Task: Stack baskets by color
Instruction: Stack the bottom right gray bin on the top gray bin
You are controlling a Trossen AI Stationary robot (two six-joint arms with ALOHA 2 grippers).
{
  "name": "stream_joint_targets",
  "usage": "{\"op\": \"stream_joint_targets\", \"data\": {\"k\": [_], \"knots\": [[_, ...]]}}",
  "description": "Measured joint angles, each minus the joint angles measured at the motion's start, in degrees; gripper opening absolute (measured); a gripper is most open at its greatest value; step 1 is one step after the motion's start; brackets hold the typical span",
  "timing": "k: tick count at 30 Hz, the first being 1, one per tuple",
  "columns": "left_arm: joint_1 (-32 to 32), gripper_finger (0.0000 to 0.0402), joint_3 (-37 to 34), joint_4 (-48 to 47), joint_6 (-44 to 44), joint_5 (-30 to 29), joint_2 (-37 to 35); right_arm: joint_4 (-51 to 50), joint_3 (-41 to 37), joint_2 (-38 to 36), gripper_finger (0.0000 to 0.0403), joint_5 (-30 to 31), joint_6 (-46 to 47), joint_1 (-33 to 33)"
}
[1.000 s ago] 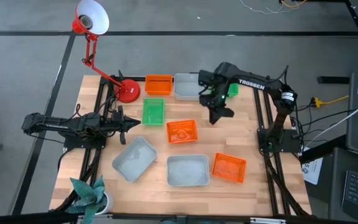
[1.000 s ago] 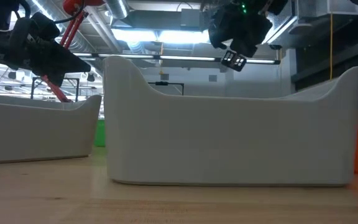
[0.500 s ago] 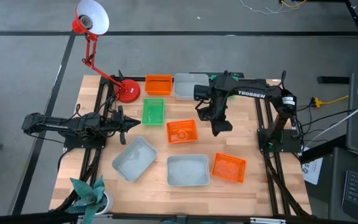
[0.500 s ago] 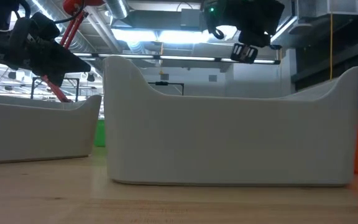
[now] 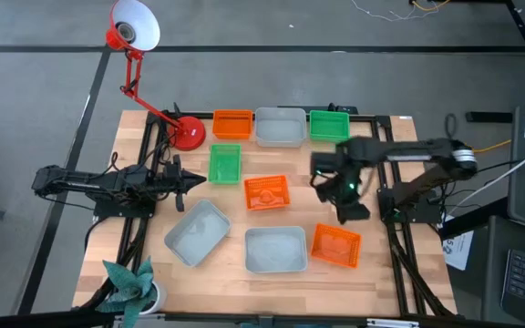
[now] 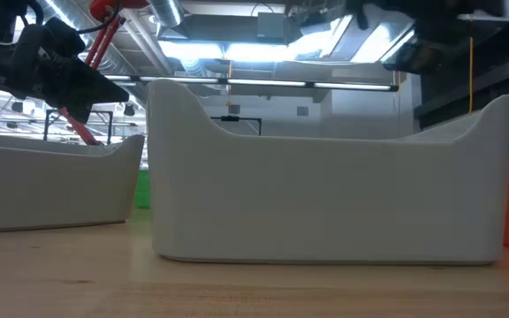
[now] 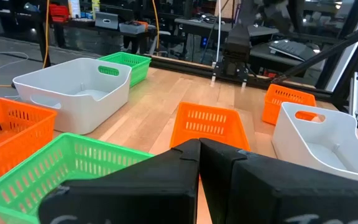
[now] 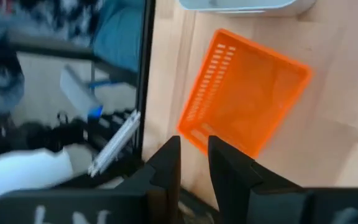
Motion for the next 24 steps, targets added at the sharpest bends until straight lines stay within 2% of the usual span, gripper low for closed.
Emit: {"op": "stream_joint_targets", "data": {"k": [6,10,13,16,19,21,24], "knots": [[0.01,0.0,0.0,1.28,0.35,-0.02,-0.02,16.46,-14.5,-10.55,0.0081,8.5,21.18,7.83],[0.0,0.0,0.0,1.02,0.43,-0.02,-0.02,23.53,-20.82,-13.65,0.0081,19.71,39.06,13.17],[0.0,0.0,0.0,0.56,0.46,-0.02,0.0,24.86,-23.25,-13.77,0.0081,28.44,47.5,16.33],[0.0,0.0,0.0,0.55,0.46,-0.02,0.0,26.2,-23.85,-13.75,0.0081,36.1,50.07,18.08],[0.0,0.0,0.0,0.46,0.46,-0.02,0.0,33.18,-23.85,-13.75,0.0081,43.2,47.23,18.36],[0.0,0.0,0.0,0.42,0.46,-0.02,0.0,40.86,-23.85,-13.75,0.0081,45.56,41.86,18.21],[0.0,0.0,0.0,0.37,0.46,-0.02,0.0,52.46,-23.82,-13.39,0.0081,46.03,34.32,18.08]]}}
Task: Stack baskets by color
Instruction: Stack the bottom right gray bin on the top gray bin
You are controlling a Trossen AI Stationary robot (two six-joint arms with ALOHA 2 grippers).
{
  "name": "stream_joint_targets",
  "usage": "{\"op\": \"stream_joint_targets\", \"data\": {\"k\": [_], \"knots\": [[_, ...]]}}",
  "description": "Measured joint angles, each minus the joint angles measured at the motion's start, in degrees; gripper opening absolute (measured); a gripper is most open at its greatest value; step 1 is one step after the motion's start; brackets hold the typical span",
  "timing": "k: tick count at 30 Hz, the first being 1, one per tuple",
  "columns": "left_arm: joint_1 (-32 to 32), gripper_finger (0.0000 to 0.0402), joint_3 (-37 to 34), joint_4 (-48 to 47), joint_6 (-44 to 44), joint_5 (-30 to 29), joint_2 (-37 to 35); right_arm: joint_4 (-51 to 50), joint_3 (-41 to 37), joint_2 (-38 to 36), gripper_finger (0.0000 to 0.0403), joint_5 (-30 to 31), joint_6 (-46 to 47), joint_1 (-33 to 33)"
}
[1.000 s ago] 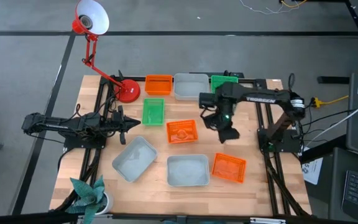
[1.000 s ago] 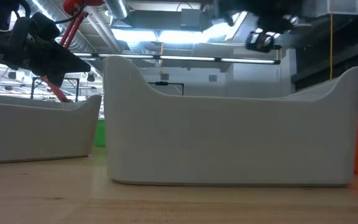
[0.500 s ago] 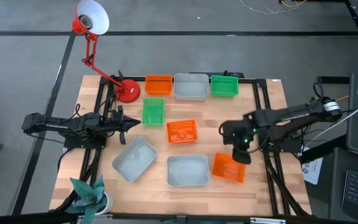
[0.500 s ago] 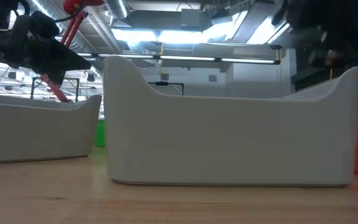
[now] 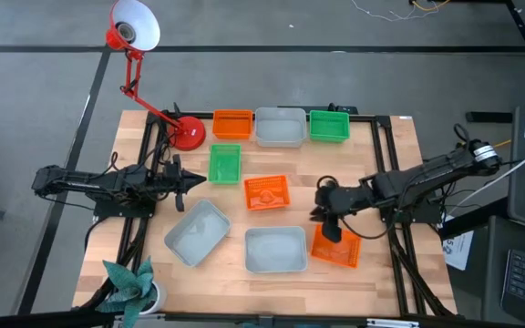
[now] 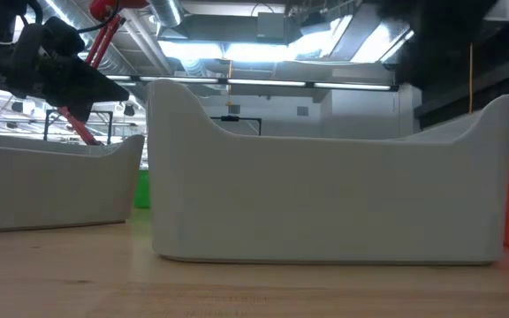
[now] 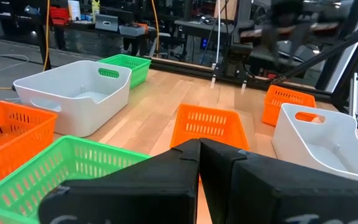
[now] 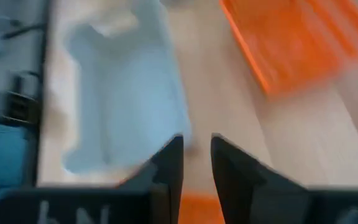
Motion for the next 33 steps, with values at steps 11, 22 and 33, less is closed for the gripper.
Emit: {"op": "stream_joint_targets", "data": {"k": [11,22,33], "knots": [[0.0,0.0,0.0,-0.5,0.02,-0.02,0.0,12.04,0.11,12.1,0.0081,-1.78,-4.67,-1.3],[0.0,0.0,0.0,-0.57,0.04,-0.02,0.0,11.61,7.02,22.82,0.0081,-1.83,-12.47,-2.61],[0.0,0.0,0.0,-3.11,0.04,-0.07,0.02,11.21,7.72,28.91,0.0081,-1.88,-13.3,-2.59]]}}
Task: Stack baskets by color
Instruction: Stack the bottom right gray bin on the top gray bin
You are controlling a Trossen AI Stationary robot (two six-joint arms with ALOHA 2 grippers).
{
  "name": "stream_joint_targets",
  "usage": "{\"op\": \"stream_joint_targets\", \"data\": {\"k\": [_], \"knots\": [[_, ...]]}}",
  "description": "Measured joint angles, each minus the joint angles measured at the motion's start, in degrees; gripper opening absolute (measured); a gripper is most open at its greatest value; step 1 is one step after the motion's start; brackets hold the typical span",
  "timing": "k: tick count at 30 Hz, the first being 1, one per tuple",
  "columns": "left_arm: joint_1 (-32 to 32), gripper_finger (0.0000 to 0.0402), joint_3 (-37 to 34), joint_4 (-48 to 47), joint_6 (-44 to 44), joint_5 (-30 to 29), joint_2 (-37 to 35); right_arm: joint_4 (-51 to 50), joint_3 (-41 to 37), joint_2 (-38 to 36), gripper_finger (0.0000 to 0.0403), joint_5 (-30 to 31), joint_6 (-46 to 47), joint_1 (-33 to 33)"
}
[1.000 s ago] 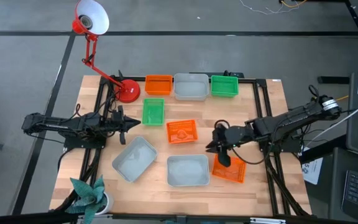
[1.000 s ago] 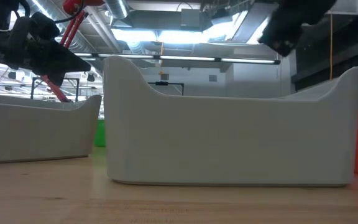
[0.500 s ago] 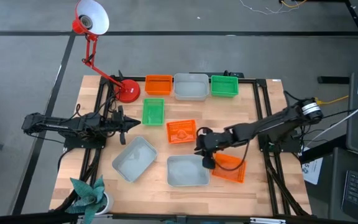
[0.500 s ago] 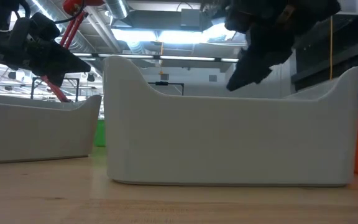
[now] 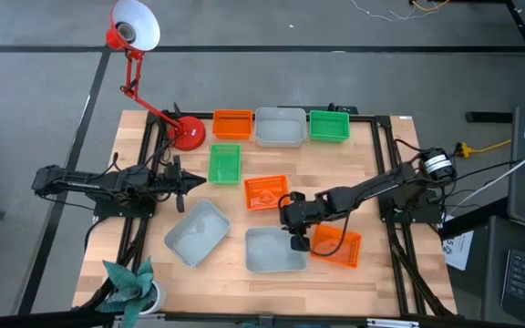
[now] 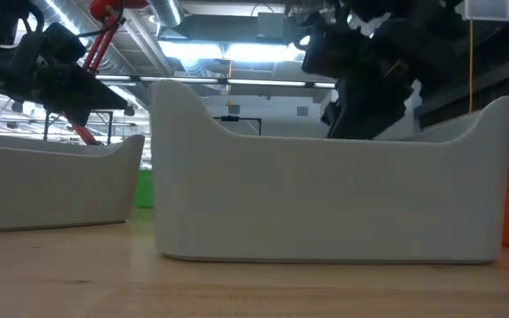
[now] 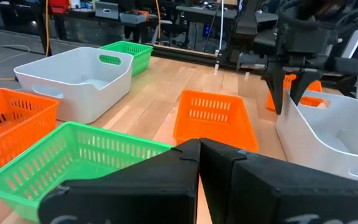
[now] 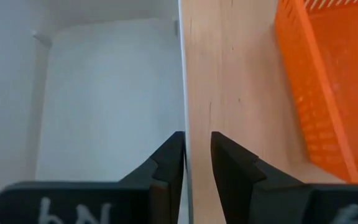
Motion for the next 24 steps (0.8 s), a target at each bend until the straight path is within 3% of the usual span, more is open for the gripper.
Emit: {"op": "stream_joint_targets", "data": {"k": [9,14,16,21,24], "knots": [[0.01,0.0,0.0,-0.01,0.0,0.0,0.0,-0.56,0.0,2.52,0.0077,-1.52,1.44,0.13],[0.0,0.0,0.0,0.07,0.0,0.02,0.0,1.32,0.2,4.98,0.0017,-2.44,1.51,0.11],[0.02,0.0,0.0,0.07,0.0,0.02,0.0,1.29,0.38,5.0,0.0011,-2.55,1.16,0.13],[0.0,0.0,0.0,0.07,0.0,0.0,0.0,-7.11,5.73,0.59,0.0005,-3.09,-4.04,0.13],[0.02,0.0,0.0,0.05,0.0,0.0,0.0,-14.7,11.77,-2.56,0.0004,3.89,-9.73,0.2]]}}
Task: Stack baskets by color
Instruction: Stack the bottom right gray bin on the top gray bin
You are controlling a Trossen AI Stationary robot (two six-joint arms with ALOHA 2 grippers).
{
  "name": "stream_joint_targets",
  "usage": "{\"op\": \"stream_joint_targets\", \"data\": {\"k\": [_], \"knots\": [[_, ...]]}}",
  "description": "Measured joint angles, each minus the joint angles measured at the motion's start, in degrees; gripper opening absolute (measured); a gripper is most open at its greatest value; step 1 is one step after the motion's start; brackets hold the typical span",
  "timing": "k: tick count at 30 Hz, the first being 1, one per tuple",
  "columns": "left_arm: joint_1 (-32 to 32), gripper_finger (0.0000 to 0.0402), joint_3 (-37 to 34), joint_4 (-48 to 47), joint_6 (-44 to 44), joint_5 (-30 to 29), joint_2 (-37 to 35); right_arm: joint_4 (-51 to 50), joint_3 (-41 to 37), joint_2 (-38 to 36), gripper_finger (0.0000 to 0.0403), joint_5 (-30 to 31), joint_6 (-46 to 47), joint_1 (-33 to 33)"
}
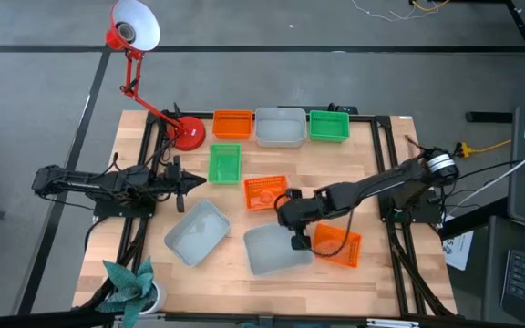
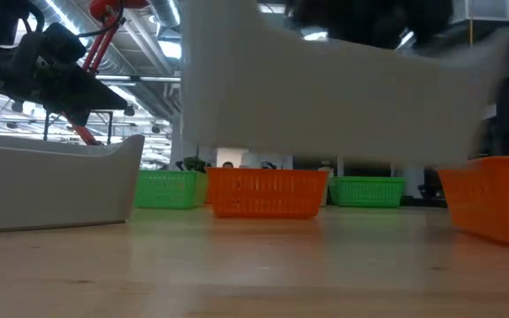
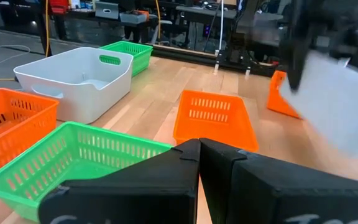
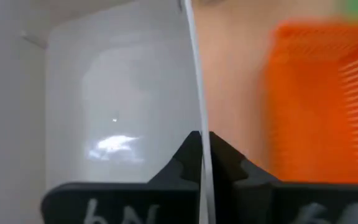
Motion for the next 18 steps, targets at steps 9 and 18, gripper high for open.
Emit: {"op": "stream_joint_targets", "data": {"k": [9,18], "knots": [[0.0,0.0,0.0,0.06,0.0,0.02,0.0,-8.14,19.8,-2.82,0.0002,24.98,-33.4,-3.85],[0.0,0.0,0.0,0.0,0.0,0.02,0.0,-2.87,31.07,-2.83,0.0002,7.35,-44.02,-32.73]]}}
